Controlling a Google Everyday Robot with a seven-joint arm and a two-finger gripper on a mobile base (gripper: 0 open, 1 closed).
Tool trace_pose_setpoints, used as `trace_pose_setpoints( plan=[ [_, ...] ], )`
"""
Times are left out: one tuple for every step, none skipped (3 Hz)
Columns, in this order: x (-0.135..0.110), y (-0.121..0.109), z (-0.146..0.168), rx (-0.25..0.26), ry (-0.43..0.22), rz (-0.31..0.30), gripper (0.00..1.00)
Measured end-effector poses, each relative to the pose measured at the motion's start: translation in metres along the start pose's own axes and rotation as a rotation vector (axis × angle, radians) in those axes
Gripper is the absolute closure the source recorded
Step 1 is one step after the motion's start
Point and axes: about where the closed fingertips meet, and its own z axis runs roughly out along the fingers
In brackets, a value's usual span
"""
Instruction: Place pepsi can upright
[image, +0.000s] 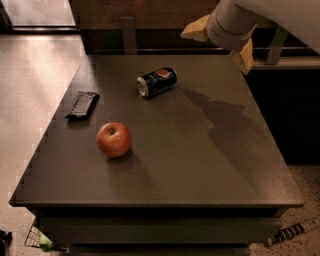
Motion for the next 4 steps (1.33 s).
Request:
trace_pose_setpoints(
  plan=[
    [-0.004,0.017,0.01,-0.036,0.025,0.171,0.0],
    [-0.004,0.016,0.01,-0.035,0.025,0.173,0.0],
    [-0.003,0.015,0.011,-0.039,0.04,0.168,0.0],
    [0.004,0.028,0.016,-0.031,0.101,0.193,0.0]
  ],
)
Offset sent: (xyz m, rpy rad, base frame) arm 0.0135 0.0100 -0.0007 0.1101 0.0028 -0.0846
